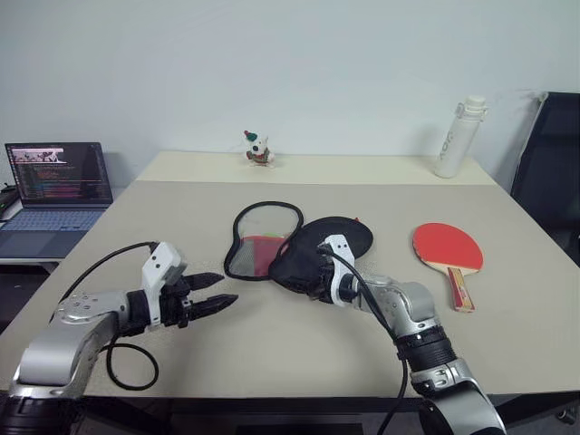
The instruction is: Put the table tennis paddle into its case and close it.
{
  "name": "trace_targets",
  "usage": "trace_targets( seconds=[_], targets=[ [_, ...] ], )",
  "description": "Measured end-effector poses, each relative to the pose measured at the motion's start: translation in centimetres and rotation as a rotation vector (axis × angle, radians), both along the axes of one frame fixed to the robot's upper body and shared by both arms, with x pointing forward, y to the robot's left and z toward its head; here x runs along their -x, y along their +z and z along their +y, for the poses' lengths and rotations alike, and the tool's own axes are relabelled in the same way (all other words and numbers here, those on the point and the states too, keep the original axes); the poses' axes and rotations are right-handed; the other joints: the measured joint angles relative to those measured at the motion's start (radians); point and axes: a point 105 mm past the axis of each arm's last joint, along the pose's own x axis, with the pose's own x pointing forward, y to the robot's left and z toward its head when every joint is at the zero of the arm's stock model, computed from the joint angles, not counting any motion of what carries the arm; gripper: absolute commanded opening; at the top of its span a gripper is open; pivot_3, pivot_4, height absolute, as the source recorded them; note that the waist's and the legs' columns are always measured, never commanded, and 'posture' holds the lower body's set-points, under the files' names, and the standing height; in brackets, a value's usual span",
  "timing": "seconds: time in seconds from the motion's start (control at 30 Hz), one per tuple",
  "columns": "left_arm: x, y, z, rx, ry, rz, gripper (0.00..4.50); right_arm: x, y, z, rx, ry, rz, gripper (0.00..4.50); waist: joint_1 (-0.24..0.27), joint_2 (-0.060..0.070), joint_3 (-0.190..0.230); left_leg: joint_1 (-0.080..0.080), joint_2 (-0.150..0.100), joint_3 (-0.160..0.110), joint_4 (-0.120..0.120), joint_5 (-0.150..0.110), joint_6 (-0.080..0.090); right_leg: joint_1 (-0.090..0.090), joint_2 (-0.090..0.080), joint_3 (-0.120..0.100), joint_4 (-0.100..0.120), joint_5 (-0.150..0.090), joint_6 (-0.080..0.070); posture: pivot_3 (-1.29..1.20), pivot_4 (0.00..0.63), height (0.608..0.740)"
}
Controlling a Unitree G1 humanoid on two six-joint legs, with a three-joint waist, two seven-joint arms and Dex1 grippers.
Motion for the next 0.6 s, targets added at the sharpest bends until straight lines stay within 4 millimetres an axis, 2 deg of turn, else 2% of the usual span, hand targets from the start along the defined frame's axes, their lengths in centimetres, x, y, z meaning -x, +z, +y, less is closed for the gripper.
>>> trace_targets(
  seconds=[0.27,0.37,0.5,0.6],
  targets=[
    [0.7,0.2,0.3,-0.036,-0.018,0.02,3.16,0.4,-0.1,-0.2,-0.094,0.001,0.128,0.06,0.0,0.0,0.0,0.0,0.0,0.0,-0.001,0.0,0.0,0.0,0.0,0.0,0.0,0.0,0.0,0.0,0.15,0.74],
    [0.8,0.6,-0.4,-0.04,-0.045,0.001,3.16,1.0,0.7,-0.5,-0.091,0.056,0.159,0.03,0.0,0.0,0.0,0.0,0.0,0.0,-0.001,0.0,0.0,0.0,0.0,0.0,0.0,0.0,0.0,0.0,0.15,0.74],
    [1.1,0.7,-1.1,-0.04,-0.079,-0.002,3.16,1.0,2.7,-4.0,-0.062,0.073,0.156,0.03,0.004,0.0,0.0,0.0,-0.001,0.0,-0.001,0.0,0.0,0.0,-0.001,0.0,-0.001,0.0,0.0,0.0,0.15,0.74],
    [1.1,0.5,-1.5,-0.043,-0.096,0.009,3.16,1.7,2.9,-6.4,-0.01,0.101,0.187,0.03,0.003,0.0,0.0,0.0,0.0,0.001,-0.002,0.0,0.0,-0.001,0.0,0.0,-0.001,-0.001,-0.001,0.0,0.15,0.74]
  ],
)
